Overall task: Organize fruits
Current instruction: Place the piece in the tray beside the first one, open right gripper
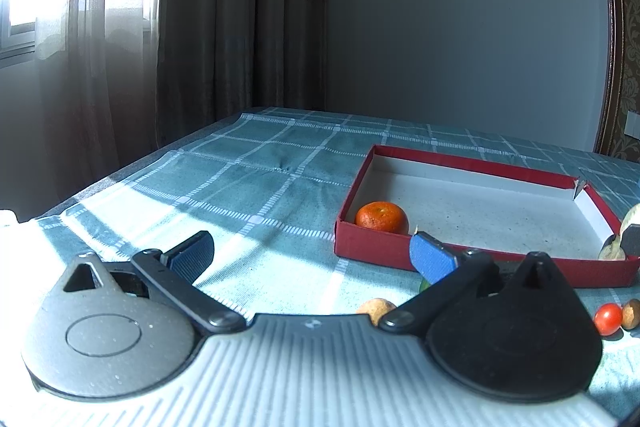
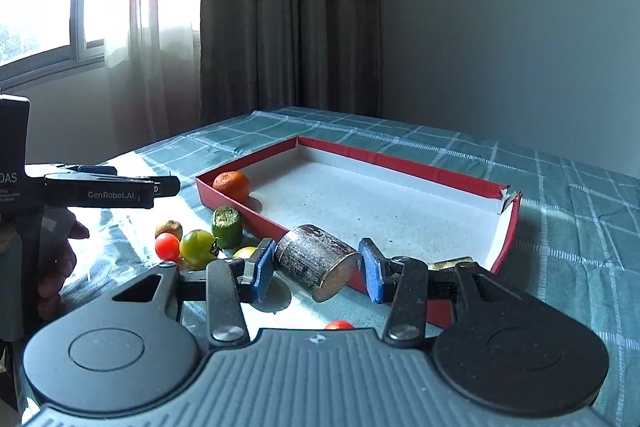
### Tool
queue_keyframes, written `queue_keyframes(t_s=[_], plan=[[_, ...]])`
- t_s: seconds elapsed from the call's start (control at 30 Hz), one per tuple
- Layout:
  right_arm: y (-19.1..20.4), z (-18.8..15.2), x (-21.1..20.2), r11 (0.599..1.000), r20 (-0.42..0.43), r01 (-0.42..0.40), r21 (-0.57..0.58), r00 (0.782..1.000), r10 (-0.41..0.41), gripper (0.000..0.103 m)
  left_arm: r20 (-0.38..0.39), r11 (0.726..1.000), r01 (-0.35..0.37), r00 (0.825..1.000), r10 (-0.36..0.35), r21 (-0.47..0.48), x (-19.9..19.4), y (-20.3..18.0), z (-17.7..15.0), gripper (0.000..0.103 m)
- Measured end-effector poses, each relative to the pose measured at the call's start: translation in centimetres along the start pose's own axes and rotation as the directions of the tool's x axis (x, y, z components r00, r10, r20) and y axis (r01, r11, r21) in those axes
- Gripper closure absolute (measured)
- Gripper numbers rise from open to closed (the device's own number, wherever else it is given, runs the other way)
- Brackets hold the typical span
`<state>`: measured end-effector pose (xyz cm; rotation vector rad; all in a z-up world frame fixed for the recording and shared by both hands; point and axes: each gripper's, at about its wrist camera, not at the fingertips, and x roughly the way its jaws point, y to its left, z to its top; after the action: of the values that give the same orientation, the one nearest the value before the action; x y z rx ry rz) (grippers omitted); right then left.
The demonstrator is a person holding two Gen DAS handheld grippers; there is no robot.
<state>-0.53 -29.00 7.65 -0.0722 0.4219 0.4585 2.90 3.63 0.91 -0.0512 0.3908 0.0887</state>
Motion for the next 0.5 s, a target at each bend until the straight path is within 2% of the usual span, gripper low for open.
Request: queue_keyframes(t_s=[0.1,0.23,0.33,0.5], plan=[[-1.1,2.7,-0.6,0.999,0.061,0.027,0.021,0.998,-0.029,0.058,-0.002,1.000,0.001,1.000,-0.001,-0.002,0.0,0.1,0.0,0.000],[-2.8,4.9,-0.1,0.996,0.089,0.067,0.058,0.993,-0.072,0.058,-0.001,1.000,0.004,1.000,-0.004,-0.002,0.1,0.1,0.0,0.000],[-3.7,4.9,1.6,0.993,0.047,0.103,0.052,0.993,-0.105,0.058,-0.003,1.000,0.006,1.000,-0.006,-0.003,0.1,0.1,0.0,0.000],[-4.0,2.6,3.3,0.993,-0.025,0.099,0.062,0.995,-0.097,0.058,-0.002,1.000,0.015,1.000,-0.015,0.002,0.1,0.1,0.0,0.000]])
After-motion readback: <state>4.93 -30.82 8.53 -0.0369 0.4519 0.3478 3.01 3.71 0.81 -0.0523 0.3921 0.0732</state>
